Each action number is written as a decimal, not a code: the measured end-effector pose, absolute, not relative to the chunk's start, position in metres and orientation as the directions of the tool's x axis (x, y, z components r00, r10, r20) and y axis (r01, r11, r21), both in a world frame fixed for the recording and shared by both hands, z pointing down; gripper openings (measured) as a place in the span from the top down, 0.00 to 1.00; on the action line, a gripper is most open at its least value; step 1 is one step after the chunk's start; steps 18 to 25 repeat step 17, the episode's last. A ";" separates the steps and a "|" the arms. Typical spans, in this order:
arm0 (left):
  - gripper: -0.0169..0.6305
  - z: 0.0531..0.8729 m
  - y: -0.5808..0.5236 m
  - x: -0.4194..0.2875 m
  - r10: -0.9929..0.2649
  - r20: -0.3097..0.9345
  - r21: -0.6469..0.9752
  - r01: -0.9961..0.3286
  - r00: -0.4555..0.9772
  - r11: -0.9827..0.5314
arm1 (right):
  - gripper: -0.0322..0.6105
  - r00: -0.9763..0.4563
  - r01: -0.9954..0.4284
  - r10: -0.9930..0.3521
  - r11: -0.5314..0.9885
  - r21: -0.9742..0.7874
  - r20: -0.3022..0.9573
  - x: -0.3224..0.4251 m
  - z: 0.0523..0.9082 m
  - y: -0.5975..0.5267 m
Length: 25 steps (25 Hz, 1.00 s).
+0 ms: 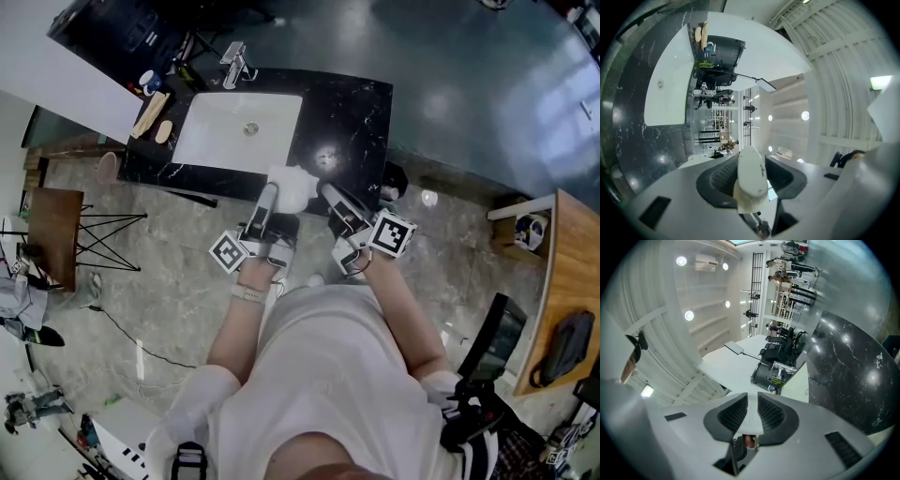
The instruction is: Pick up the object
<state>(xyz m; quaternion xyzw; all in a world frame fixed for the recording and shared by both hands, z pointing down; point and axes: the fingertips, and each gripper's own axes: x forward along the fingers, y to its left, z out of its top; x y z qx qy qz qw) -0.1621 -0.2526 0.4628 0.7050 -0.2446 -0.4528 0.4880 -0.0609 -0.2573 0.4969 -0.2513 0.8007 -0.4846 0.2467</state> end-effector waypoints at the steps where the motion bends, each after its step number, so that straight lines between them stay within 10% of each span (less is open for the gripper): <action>1: 0.70 0.463 -0.253 -0.162 -0.787 -0.398 0.910 0.097 0.471 -0.403 | 0.87 -0.751 -0.162 -0.643 0.403 -0.901 -0.153 -0.061 0.496 -0.258; 25: 0.70 0.471 -0.256 -0.160 -0.784 -0.390 0.915 0.106 0.483 -0.389 | 0.87 -0.745 -0.164 -0.652 0.384 -0.909 -0.141 -0.059 0.507 -0.259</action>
